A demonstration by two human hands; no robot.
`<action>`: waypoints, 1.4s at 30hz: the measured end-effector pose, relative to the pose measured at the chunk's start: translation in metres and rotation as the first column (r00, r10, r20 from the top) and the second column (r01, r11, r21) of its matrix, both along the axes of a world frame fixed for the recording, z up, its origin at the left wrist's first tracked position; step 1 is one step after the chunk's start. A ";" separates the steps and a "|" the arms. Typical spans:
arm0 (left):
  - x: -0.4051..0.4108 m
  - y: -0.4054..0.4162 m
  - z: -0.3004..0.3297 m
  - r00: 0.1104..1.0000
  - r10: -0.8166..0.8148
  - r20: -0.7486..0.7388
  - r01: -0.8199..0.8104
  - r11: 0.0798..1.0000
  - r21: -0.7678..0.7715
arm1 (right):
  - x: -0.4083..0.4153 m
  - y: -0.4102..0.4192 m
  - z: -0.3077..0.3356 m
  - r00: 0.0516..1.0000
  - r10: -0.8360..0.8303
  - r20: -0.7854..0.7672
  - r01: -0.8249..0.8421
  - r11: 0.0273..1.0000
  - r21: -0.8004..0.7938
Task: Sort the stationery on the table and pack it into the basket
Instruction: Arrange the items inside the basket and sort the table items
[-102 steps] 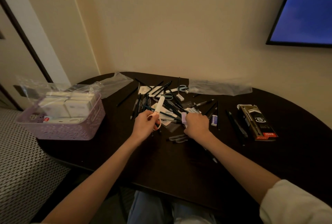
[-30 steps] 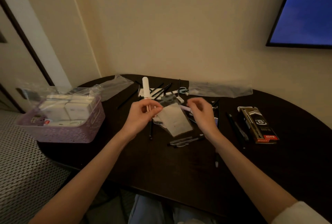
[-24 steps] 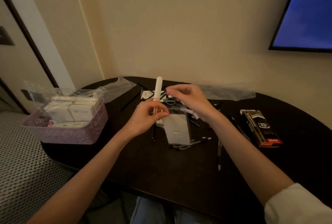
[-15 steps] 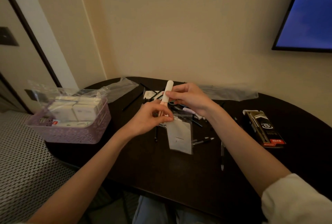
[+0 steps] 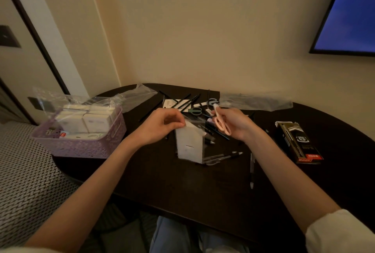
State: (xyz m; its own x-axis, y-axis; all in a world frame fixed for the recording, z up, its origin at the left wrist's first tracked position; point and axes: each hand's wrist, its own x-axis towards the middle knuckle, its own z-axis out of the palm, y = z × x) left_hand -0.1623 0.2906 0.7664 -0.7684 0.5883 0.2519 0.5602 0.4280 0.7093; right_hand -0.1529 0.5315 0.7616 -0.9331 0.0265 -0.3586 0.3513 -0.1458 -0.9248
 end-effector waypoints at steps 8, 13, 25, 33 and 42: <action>-0.009 0.000 -0.005 0.995 -0.094 0.024 0.097 0.977 -0.190 | 0.021 0.010 -0.007 0.946 0.319 0.056 -0.319 0.888 0.332; -0.011 0.004 -0.015 0.978 -0.167 0.125 0.193 0.953 -0.233 | 0.027 0.011 -0.013 0.977 0.166 -0.131 -0.102 0.912 0.398; -0.012 0.006 -0.025 0.966 -0.174 0.189 0.219 0.941 -0.257 | 0.021 0.021 -0.017 0.971 0.175 -0.165 -0.092 0.902 0.421; -0.011 0.014 -0.025 0.964 -0.168 0.206 0.220 0.940 -0.260 | 0.021 0.012 -0.006 0.946 0.287 -0.152 -0.173 0.841 0.513; -0.007 0.024 -0.030 0.983 -0.083 0.165 0.113 0.978 -0.178 | 0.013 -0.009 0.006 0.897 0.406 -0.178 -0.176 0.695 0.697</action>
State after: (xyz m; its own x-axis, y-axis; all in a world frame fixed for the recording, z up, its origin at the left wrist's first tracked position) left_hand -0.1696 0.3148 0.7364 -0.7256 0.6880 0.0130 0.4953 0.5090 0.7040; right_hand -0.1399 0.5228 0.7675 -0.9870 -0.1472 -0.0647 -0.0350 0.5899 -0.8068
